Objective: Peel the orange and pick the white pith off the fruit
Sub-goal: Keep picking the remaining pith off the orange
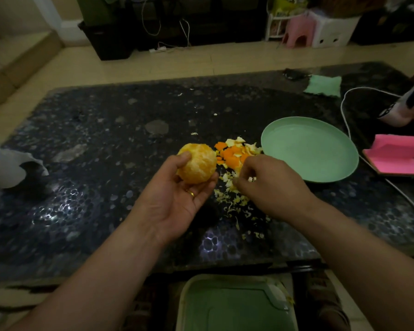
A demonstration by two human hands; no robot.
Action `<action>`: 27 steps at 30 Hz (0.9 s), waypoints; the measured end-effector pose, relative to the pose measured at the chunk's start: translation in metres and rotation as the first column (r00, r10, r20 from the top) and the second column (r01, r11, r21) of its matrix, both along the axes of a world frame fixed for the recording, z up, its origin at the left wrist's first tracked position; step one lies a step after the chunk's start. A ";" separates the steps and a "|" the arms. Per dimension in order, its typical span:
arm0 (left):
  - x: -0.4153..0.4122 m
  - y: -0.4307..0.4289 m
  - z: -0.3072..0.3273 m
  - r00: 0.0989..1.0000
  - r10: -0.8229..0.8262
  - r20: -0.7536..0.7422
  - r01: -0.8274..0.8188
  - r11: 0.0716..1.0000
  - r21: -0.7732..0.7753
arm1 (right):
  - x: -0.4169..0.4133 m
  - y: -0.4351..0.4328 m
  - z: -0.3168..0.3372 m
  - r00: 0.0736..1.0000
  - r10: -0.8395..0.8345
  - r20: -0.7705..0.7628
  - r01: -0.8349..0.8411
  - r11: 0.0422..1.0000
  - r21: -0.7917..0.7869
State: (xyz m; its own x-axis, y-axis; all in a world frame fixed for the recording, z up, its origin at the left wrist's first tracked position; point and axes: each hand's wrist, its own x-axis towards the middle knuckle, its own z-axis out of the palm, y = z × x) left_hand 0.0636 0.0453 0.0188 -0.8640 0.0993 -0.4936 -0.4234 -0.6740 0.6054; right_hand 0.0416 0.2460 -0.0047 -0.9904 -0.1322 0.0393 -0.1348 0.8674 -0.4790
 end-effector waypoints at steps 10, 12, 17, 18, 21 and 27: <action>0.001 0.003 -0.007 0.995 -0.076 -0.066 0.072 0.996 -0.056 | 0.021 -0.017 0.025 0.993 0.008 -0.120 -0.053 0.924 -0.380; 0.001 0.004 -0.008 0.989 -0.115 -0.089 0.107 0.990 -0.091 | 0.027 -0.021 0.029 0.993 0.017 -0.116 -0.065 0.901 -0.428; 0.000 0.006 -0.011 0.986 -0.091 -0.140 0.066 0.983 -0.172 | 0.029 -0.021 0.029 0.983 -0.026 -0.183 -0.048 0.920 -0.390; 0.000 0.007 -0.011 0.986 -0.074 -0.152 0.042 0.979 -0.200 | 0.028 -0.020 0.029 0.978 -0.022 -0.209 -0.055 0.933 -0.357; 0.002 0.009 -0.010 0.980 -0.045 -0.195 -0.021 0.947 -0.321 | 0.028 -0.017 0.029 0.962 0.001 -0.274 -0.076 0.961 -0.265; 0.005 0.016 -0.009 0.952 -0.050 -0.301 -0.092 0.894 -0.438 | 0.025 -0.018 0.024 0.930 0.030 -0.368 -0.104 0.977 -0.184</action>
State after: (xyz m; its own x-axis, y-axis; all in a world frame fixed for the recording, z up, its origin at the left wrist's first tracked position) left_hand 0.0683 0.0610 0.0099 -0.9755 -0.0881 -0.2015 -0.1651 -0.3120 0.9356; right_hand 0.0665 0.2283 0.0192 -0.8930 -0.1502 0.4243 -0.3849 0.7434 -0.5470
